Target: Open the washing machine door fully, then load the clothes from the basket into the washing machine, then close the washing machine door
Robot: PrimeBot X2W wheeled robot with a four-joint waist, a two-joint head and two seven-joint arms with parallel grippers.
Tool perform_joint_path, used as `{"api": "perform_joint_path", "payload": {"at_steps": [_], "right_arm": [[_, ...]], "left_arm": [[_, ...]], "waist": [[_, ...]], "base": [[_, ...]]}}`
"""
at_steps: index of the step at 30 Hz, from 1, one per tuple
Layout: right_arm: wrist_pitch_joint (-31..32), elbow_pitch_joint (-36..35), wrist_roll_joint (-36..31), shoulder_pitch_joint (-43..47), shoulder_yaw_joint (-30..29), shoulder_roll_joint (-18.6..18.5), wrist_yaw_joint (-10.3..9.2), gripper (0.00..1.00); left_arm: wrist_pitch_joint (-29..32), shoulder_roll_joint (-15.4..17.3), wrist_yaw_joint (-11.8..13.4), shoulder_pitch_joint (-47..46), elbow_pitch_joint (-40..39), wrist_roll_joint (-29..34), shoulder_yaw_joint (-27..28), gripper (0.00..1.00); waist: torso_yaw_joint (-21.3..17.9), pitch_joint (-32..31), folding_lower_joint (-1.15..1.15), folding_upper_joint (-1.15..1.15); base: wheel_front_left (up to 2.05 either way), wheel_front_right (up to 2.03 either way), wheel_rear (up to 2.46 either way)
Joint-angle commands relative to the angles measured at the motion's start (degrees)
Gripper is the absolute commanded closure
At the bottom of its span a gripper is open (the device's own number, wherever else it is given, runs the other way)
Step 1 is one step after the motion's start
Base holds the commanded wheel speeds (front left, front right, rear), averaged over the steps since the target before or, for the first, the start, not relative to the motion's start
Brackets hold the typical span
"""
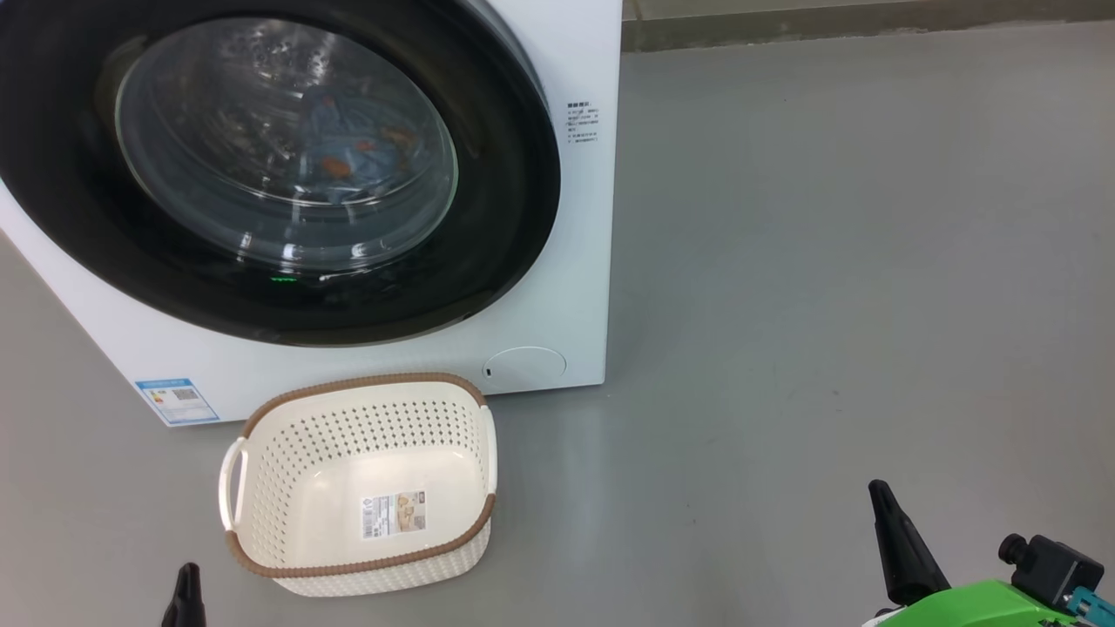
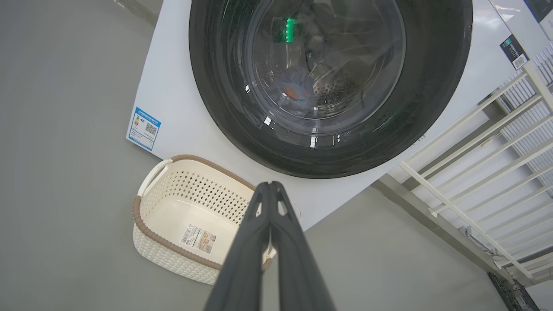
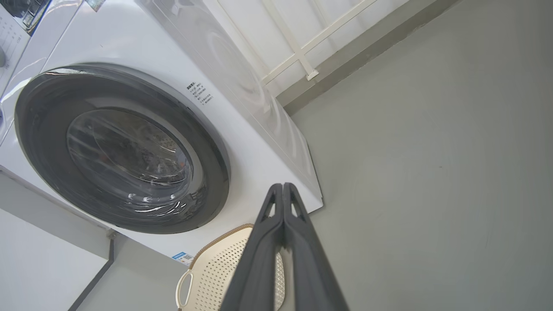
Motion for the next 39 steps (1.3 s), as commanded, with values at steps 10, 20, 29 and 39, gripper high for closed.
{"api": "perform_joint_path", "payload": {"at_steps": [10, 20, 29, 39], "right_arm": [[2.06, -1.00, 8.56, -3.41, -0.31, -0.72, -0.07, 1.00], [3.72, -0.77, 15.36, -3.91, -0.78, -0.77, -0.08, 1.00], [5.22, -0.56, 21.44, -4.37, -1.22, -0.80, -0.09, 1.00], [6.92, -0.33, 28.20, -4.87, -1.74, -0.82, -0.10, 1.00]], "left_arm": [[1.91, 0.33, -0.08, -3.98, -0.52, -7.49, 1.35, 1.00], [3.56, 0.04, -0.10, -5.32, 0.03, -13.44, 1.60, 1.00], [5.05, -0.22, -0.11, -6.52, 0.52, -18.77, 1.82, 1.00], [6.71, -0.51, -0.12, -7.86, 1.07, -24.72, 2.07, 1.00]], "waist": [[-0.13, 0.06, -0.01, 0.00], [-0.25, 0.12, -0.01, 0.00], [-0.36, 0.17, -0.01, 0.00], [-0.48, 0.22, -0.01, 0.00]], "base": [[0.00, 0.00, 0.00], [0.00, 0.00, 0.00], [0.00, 0.00, 0.00], [0.00, 0.00, 0.00]]}}
